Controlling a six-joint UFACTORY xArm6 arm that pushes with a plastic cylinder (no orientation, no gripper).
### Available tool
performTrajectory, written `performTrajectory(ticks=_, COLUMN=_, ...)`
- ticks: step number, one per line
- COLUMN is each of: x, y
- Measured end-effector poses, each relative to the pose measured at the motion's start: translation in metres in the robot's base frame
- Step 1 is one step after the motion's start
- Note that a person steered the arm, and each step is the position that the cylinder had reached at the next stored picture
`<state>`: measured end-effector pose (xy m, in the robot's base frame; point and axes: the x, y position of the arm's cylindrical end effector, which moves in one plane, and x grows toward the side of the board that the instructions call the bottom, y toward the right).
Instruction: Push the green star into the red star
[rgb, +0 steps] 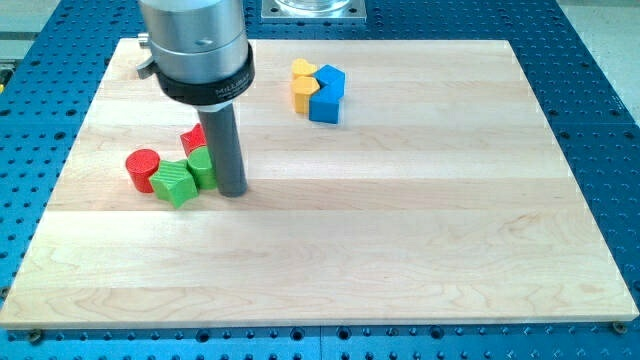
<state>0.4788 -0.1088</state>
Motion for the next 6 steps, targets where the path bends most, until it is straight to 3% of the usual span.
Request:
performTrajectory(ticks=1, x=0.012, y=-0.026)
performTrajectory(ticks=3, x=-0.036, y=-0.01)
performTrajectory(ticks=5, x=0.029, y=-0.037)
performTrajectory(ticks=6, x=0.013, y=-0.062)
